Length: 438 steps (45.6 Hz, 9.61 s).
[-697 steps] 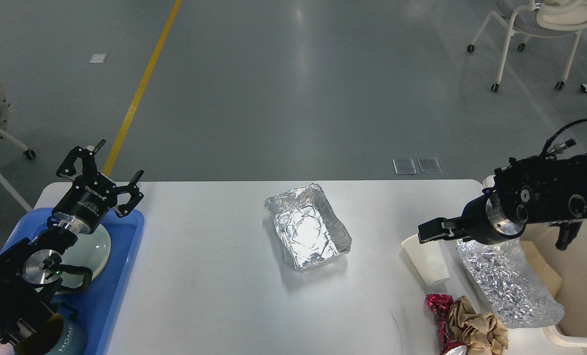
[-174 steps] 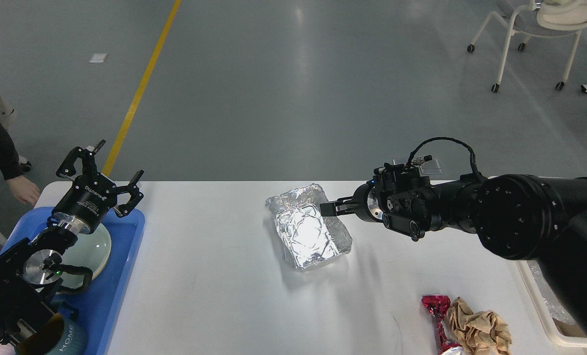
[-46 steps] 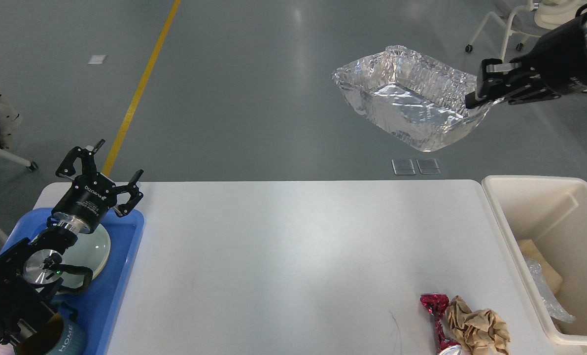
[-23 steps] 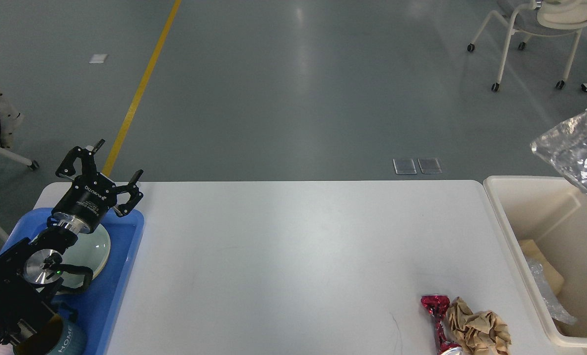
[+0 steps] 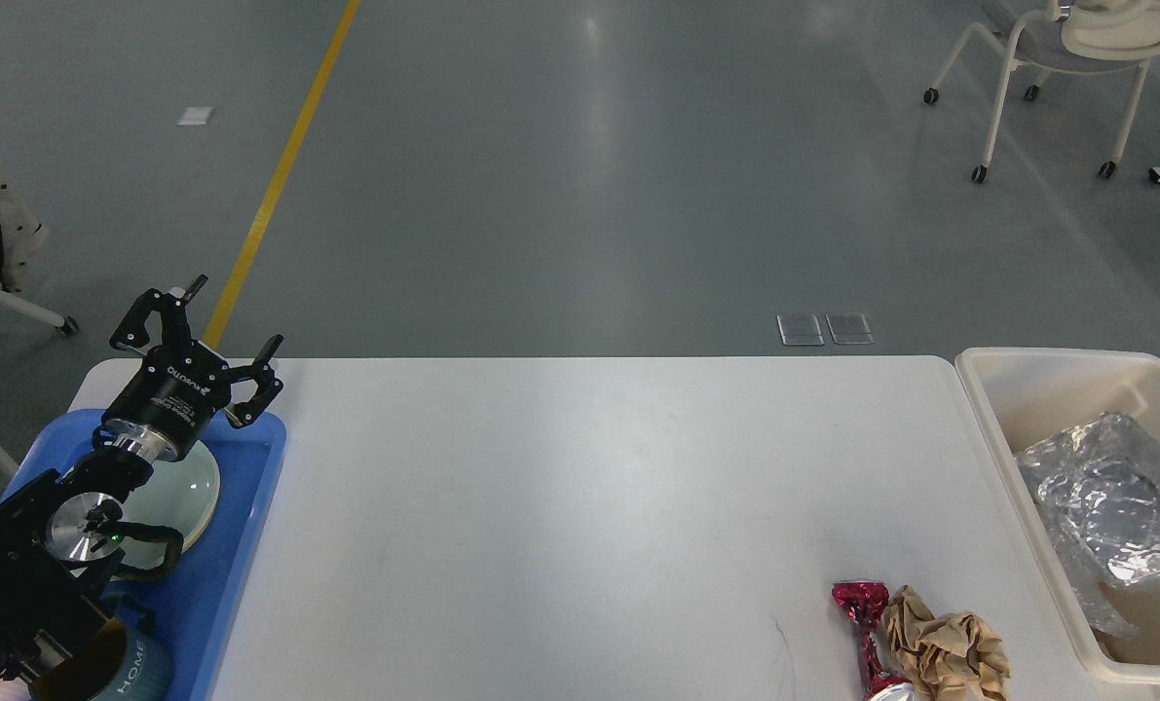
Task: Tidy desktop
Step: 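Move the right gripper down to the brown paper bag near the bin, then grasp the brown paper bag with the right gripper, then lift the paper bag and drop it into the white bin, then raise the right gripper out of the bin and move toward the red wrapper, then lower the right gripper and grasp the red wrapper, then lift the red wrapper and drop it into the white bin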
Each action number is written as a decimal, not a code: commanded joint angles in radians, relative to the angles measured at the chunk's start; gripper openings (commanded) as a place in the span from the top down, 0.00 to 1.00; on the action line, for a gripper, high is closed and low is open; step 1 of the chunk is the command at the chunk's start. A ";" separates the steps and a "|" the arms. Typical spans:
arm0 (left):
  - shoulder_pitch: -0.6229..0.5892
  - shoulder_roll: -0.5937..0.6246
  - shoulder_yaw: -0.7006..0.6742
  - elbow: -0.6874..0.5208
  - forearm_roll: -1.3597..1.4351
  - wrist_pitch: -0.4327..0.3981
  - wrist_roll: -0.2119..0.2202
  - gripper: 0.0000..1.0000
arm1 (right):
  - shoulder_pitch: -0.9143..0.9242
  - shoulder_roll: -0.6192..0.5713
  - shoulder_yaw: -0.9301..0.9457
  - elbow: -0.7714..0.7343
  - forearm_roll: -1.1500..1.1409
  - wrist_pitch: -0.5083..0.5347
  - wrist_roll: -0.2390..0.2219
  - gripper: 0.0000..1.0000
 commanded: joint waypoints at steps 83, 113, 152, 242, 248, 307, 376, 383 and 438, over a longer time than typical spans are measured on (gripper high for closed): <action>0.000 0.000 0.000 0.000 0.000 0.000 -0.001 0.00 | 0.777 -0.084 -0.129 1.241 -0.493 0.021 -0.112 0.00; 0.000 0.000 0.000 0.000 0.000 0.001 -0.001 0.00 | 0.547 -0.047 -0.045 1.154 -0.450 -0.110 -0.112 0.00; 0.000 0.000 0.000 0.000 0.000 0.000 -0.001 0.00 | 0.840 -0.175 -0.127 1.321 -0.465 -0.080 -0.100 1.00; 0.000 0.000 0.000 0.000 0.000 0.001 -0.003 0.00 | 0.075 0.069 0.009 0.057 -0.213 0.023 -0.046 0.00; 0.000 0.000 0.000 0.000 0.000 0.001 -0.001 0.00 | 0.148 0.059 -0.003 0.074 -0.238 0.043 -0.047 0.00; 0.000 0.000 0.000 0.000 0.000 0.001 -0.001 0.00 | 1.307 0.060 -0.089 1.421 -0.381 0.385 -0.075 0.00; 0.000 0.000 0.000 0.000 0.000 0.000 -0.003 0.00 | 0.464 0.246 0.006 0.968 -0.353 -0.060 -0.209 0.24; 0.000 0.000 0.000 0.000 0.000 0.000 -0.001 0.00 | 0.464 0.247 0.006 0.968 -0.384 -0.067 -0.201 0.66; 0.000 -0.002 0.000 0.000 0.000 0.000 -0.003 0.00 | 1.810 -0.047 -0.440 1.149 -0.595 0.654 0.117 1.00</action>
